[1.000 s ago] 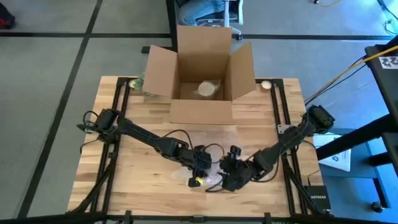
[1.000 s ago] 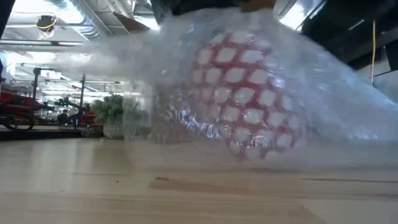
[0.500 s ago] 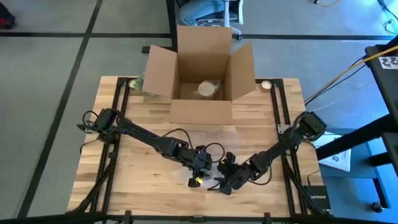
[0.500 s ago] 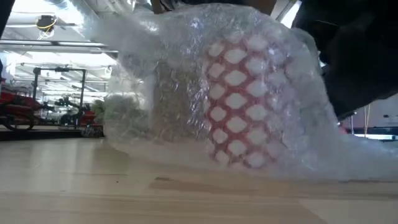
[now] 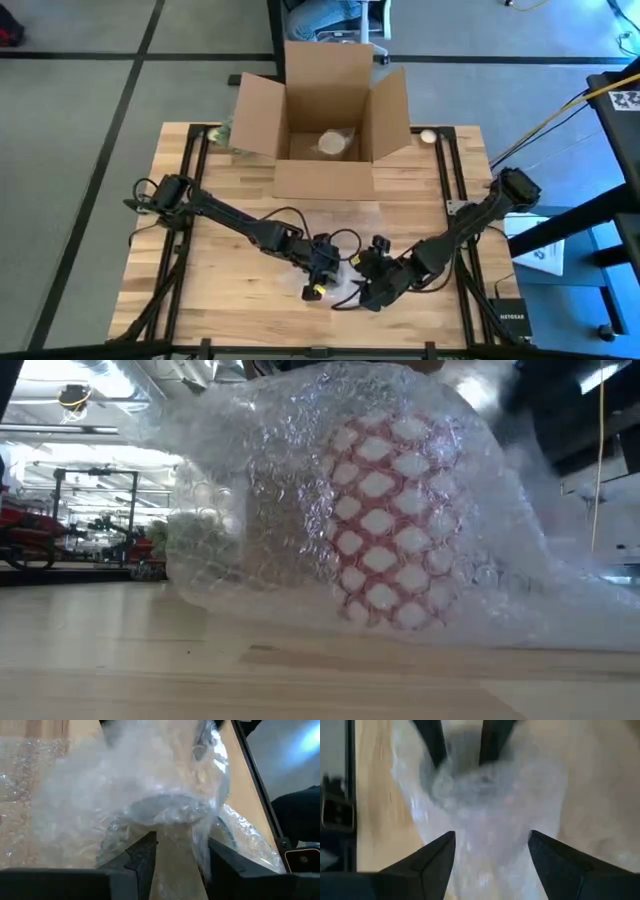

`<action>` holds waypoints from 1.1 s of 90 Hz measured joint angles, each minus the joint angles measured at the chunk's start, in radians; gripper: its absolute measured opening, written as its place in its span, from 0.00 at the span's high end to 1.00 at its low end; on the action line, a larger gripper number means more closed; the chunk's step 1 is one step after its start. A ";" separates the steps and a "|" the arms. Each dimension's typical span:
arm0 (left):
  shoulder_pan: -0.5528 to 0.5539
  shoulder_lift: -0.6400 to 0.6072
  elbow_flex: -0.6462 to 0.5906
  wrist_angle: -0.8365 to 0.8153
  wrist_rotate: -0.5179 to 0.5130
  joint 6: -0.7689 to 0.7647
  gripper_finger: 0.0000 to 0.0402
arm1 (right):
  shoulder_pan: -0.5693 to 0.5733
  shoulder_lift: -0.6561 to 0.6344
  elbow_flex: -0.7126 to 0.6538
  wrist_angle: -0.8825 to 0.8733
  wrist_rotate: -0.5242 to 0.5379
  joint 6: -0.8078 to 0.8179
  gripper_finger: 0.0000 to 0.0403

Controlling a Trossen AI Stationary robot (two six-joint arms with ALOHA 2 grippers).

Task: Wrap mug
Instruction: Wrap the red mug with bubble wrap

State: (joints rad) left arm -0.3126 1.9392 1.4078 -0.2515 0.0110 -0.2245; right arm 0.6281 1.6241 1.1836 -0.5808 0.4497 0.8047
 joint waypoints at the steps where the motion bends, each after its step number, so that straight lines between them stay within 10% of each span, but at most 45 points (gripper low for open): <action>1: 0.000 0.000 0.000 0.000 0.000 0.000 0.70 | 0.000 0.001 0.006 0.001 0.011 0.000 0.41; 75: 0.000 -0.094 -0.001 -0.068 -0.075 0.001 0.70 | -0.060 0.159 0.050 0.029 0.053 0.028 0.41; 99: -0.017 -0.264 0.001 -0.355 -0.175 -0.060 0.70 | -0.060 0.159 0.050 0.026 0.052 0.021 0.41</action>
State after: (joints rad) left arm -0.3295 1.6757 1.4085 -0.6061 -0.1637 -0.2848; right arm 0.5686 1.7836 1.2331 -0.5553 0.5018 0.8262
